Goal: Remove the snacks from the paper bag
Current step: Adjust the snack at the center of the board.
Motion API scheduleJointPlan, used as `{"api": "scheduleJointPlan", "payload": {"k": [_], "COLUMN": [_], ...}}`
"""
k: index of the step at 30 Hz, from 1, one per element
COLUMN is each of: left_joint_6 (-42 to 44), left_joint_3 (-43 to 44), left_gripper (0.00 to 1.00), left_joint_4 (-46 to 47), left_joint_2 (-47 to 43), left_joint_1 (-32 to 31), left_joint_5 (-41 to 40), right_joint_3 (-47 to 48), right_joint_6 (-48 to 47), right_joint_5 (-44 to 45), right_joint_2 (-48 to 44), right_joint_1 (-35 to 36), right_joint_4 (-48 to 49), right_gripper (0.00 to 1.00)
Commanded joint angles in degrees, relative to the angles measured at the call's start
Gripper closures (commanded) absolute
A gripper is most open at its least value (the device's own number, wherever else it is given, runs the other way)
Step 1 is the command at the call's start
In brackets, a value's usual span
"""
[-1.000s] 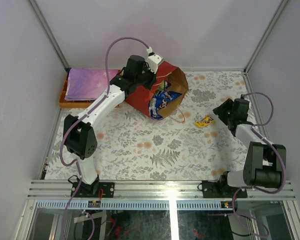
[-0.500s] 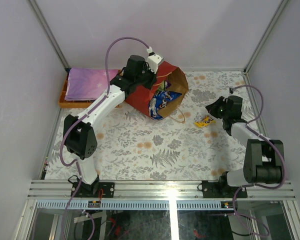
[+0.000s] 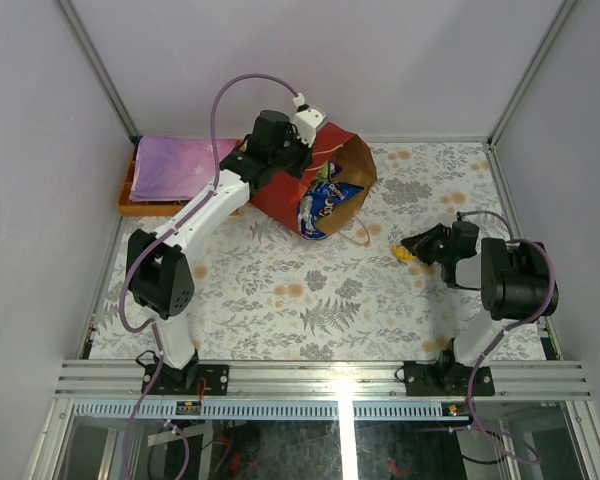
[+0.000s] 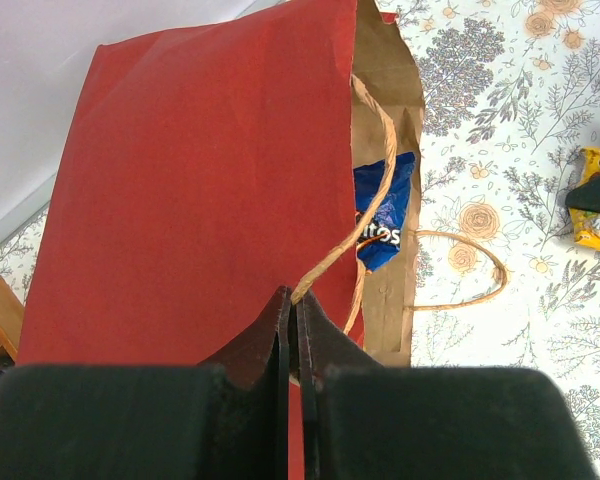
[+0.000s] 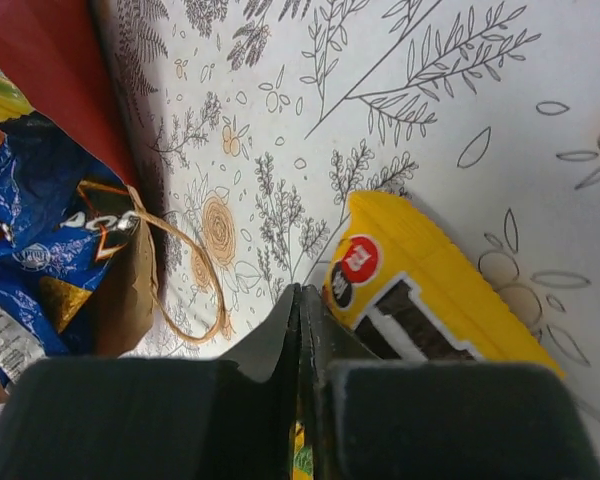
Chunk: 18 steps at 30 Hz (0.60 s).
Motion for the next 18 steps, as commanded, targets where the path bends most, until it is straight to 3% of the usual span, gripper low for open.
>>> {"api": "scheduleJointPlan", "payload": {"k": [1,11,15,18], "left_joint_6": [0.7,-0.2,-0.5,-0.8], "left_joint_3": [0.0,0.0,0.1,0.1], "left_gripper": [1.0,1.0,1.0,1.0], "left_joint_4": [1.8,2.2,2.3,2.4], "left_joint_2": [-1.9,-2.1,-2.2,-2.2], "left_joint_1": [-0.2,-0.1,-0.1,-0.2], "left_joint_5": [-1.0,0.0,0.4,0.8], "right_joint_3": [0.5,-1.6,-5.6,-8.7], "right_joint_6": [-3.6,-6.5,-4.7,-2.7], "right_joint_5": [4.1,4.6,2.6,-0.7], "right_joint_2": [-9.0,-25.7,-24.9,-19.0], "right_joint_1": [-0.2,0.1,0.6,1.4], "right_joint_4": [-6.6,-11.0,-7.3,0.0], "right_gripper": [1.0,1.0,1.0,1.0]}}
